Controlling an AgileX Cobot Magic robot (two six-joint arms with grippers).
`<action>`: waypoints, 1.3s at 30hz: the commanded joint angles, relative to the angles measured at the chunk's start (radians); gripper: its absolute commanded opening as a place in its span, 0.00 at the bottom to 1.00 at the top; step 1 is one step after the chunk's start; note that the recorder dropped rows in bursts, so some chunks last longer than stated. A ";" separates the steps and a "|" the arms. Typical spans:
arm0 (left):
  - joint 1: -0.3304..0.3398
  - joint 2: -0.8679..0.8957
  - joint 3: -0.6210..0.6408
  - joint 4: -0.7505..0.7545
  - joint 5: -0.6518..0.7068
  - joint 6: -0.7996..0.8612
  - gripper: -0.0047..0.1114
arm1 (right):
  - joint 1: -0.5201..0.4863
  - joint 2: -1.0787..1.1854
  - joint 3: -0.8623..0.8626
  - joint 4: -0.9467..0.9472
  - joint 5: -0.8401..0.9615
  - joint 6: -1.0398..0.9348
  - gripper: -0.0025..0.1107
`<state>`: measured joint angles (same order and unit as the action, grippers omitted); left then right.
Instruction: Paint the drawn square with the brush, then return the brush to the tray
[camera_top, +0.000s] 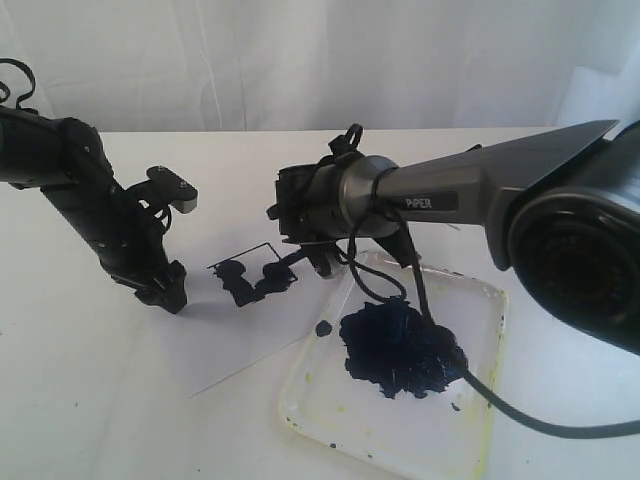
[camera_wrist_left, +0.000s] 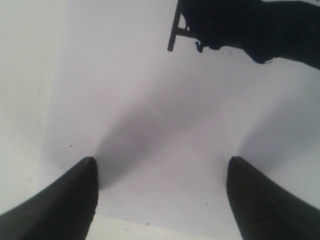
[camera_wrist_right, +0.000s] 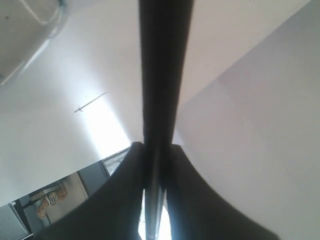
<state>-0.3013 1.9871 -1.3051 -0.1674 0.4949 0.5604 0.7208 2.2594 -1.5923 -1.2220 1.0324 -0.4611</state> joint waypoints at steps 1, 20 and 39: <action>-0.002 0.010 0.014 -0.001 0.004 -0.002 0.68 | -0.003 0.003 -0.001 -0.037 0.006 0.046 0.02; -0.002 0.010 0.014 0.001 0.004 0.002 0.68 | -0.005 0.009 -0.003 -0.094 -0.061 0.134 0.02; -0.002 0.010 0.014 0.001 0.004 0.005 0.68 | -0.014 0.066 -0.062 -0.196 -0.070 0.237 0.02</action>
<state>-0.3013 1.9871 -1.3051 -0.1674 0.4931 0.5604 0.7142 2.3150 -1.6482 -1.4001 0.9572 -0.2310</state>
